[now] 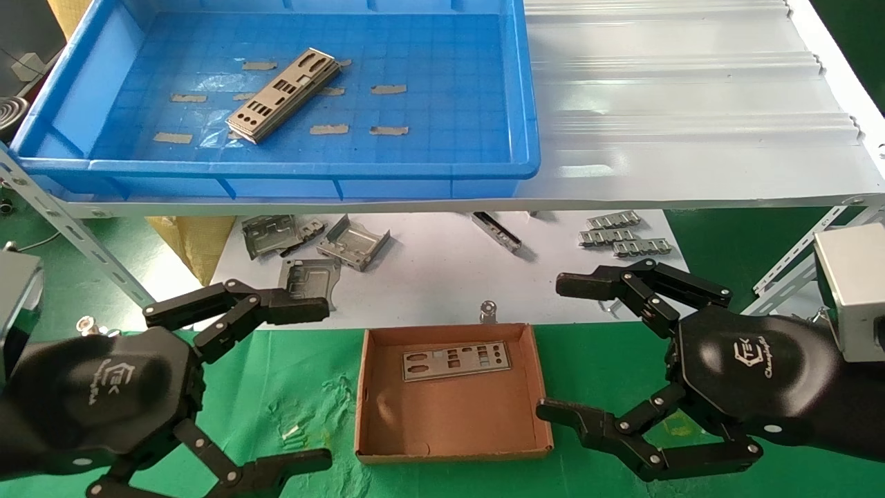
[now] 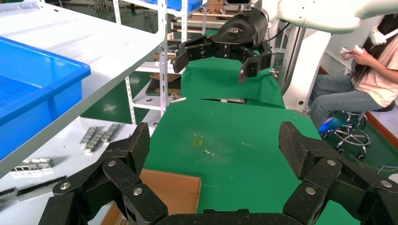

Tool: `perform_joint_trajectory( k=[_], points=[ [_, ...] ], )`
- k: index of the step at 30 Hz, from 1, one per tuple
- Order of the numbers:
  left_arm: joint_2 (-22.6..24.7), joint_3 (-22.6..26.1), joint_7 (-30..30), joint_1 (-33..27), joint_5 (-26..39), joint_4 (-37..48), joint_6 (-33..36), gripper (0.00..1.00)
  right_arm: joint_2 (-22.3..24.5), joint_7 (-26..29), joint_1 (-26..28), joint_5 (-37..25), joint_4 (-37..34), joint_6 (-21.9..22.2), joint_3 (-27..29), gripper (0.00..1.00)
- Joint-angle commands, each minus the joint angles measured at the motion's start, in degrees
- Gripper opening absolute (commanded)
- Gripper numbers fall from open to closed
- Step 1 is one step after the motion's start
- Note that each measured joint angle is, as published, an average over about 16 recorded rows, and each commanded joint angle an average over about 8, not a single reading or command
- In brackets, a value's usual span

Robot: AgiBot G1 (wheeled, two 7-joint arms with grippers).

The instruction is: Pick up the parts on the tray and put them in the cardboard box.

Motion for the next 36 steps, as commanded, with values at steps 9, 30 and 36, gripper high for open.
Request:
perform_joint_trajectory(
  k=[9, 30, 36],
  points=[
    [0.0, 0.0, 0.0, 0.0, 0.0, 0.0, 0.0, 1.0, 0.0, 0.0, 0.0, 0.0, 0.0, 0.0, 0.0, 1.0],
    [0.0, 0.0, 0.0, 0.0, 0.0, 0.0, 0.0, 1.0, 0.0, 0.0, 0.0, 0.0, 0.0, 0.0, 0.0, 0.0],
    [0.0, 0.0, 0.0, 0.0, 0.0, 0.0, 0.0, 1.0, 0.0, 0.0, 0.0, 0.0, 0.0, 0.0, 0.0, 0.0]
  ],
)
